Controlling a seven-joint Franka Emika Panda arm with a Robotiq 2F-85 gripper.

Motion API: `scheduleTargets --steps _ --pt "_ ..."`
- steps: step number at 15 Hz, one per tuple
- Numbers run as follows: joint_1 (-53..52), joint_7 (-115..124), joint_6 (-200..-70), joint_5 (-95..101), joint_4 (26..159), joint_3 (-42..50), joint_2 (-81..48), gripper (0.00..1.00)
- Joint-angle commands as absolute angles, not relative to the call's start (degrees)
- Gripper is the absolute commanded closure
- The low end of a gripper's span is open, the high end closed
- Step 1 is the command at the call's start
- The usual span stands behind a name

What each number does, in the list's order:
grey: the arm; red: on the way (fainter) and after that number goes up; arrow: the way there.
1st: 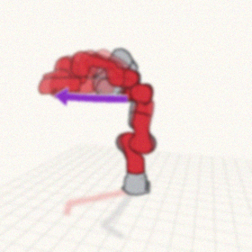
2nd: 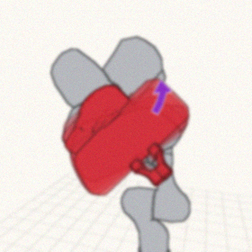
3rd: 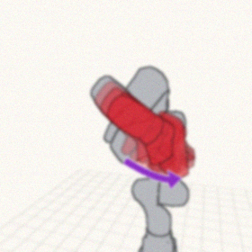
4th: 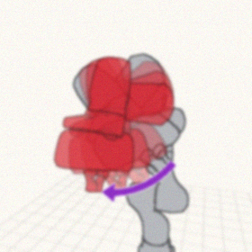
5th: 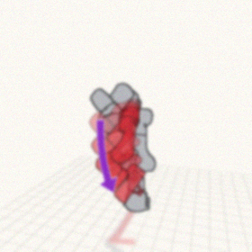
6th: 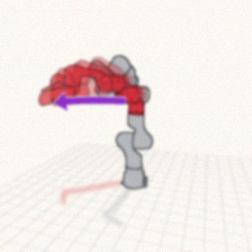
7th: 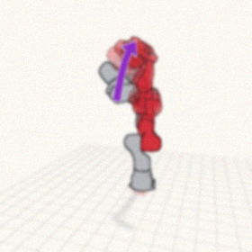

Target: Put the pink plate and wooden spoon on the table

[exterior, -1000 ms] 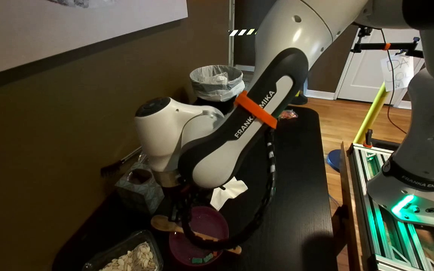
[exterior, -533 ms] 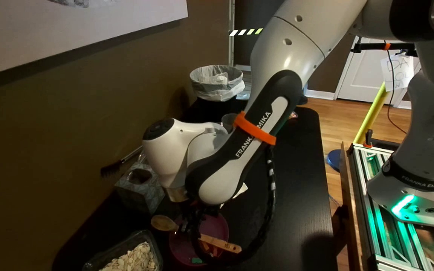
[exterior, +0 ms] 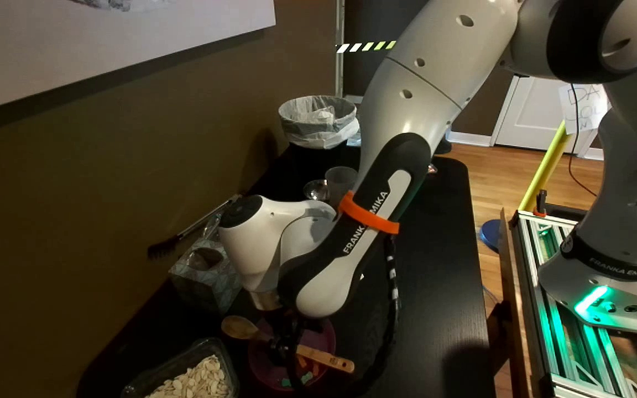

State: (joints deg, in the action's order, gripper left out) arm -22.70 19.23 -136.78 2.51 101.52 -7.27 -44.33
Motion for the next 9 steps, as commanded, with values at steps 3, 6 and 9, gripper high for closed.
scheduleTargets --steps 3,6,9 --pt "-23.5 20.4 -138.7 1.8 99.1 -6.6 -47.3 0.62" --pt "-23.8 20.6 -138.6 2.1 98.7 -6.3 -47.5 0.84" --pt "-22.6 19.5 -137.4 1.1 99.2 -7.2 -46.0 0.98"
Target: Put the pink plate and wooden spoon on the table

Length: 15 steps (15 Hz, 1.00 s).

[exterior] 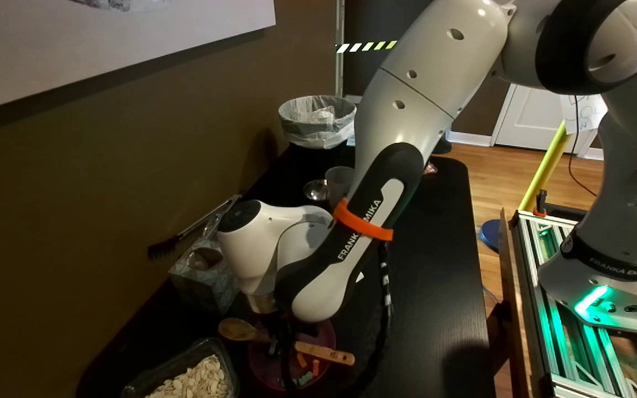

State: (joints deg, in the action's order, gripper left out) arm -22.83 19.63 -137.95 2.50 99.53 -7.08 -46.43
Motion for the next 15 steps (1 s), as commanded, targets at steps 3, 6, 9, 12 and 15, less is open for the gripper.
scheduleTargets --steps 3,6,9,12,15 --pt "-22.7 20.3 -134.2 1.3 101.9 -6.7 -41.5 0.95" --pt "-21.8 23.1 -128.9 0.4 106.6 -6.2 -35.7 0.95" --pt "-20.0 21.5 -130.8 -0.9 114.4 -7.2 -29.5 0.95" --pt "-18.9 20.6 -133.9 -2.1 123.5 -7.7 -23.9 0.95" --pt "-18.4 22.3 -138.0 -3.0 132.9 -7.5 -19.0 0.95"
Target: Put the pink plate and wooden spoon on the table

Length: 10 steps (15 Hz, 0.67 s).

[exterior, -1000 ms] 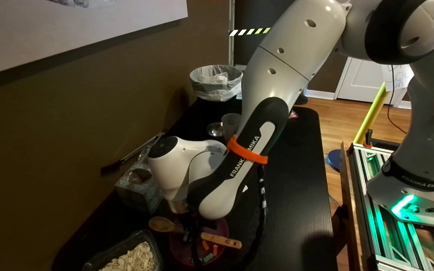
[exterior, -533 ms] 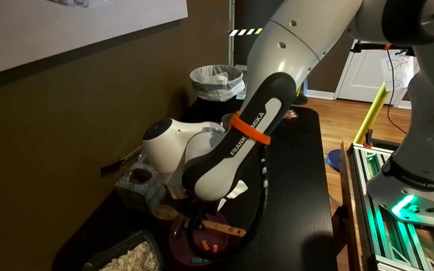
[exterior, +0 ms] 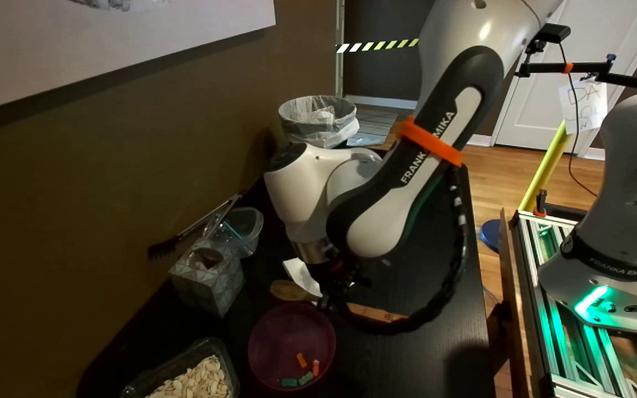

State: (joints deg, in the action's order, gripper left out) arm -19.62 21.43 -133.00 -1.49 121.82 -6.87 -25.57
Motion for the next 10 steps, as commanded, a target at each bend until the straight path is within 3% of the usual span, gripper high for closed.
scheduleTargets --steps 1,2,3,7,8,10 --pt "-18.7 23.7 -140.2 -2.1 136.2 -6.8 -17.7 0.95" --pt "-18.6 22.2 -136.1 -1.6 128.3 -7.3 -22.5 0.95" --pt "-18.5 22.3 -136.9 -1.5 130.3 -7.4 -21.6 0.79" --pt "-18.5 22.3 -136.9 -1.5 129.0 -7.4 -22.0 0.79" --pt "-18.5 22.3 -136.9 -1.5 128.9 -7.4 -22.0 0.95" --pt "-17.2 22.2 -136.4 -4.2 128.3 -7.6 -21.9 0.95"
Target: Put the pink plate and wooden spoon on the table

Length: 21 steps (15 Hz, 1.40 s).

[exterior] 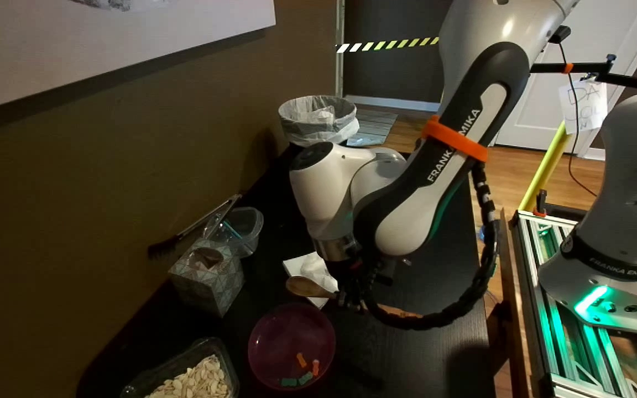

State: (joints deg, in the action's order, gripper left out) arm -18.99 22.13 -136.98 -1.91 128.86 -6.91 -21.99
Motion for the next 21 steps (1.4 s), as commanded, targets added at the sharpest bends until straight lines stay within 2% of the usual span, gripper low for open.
scheduleTargets --steps 1,8,13,21 --pt "-15.5 21.3 -137.1 -6.5 129.3 -7.5 -21.5 0.95" --pt "-4.0 15.5 -141.5 -23.1 138.4 -5.7 -18.4 0.95" --pt "1.1 16.5 -151.9 -28.7 145.6 -1.9 -18.6 0.95" --pt "0.7 24.7 -161.7 -23.5 145.7 5.6 -24.0 0.95"
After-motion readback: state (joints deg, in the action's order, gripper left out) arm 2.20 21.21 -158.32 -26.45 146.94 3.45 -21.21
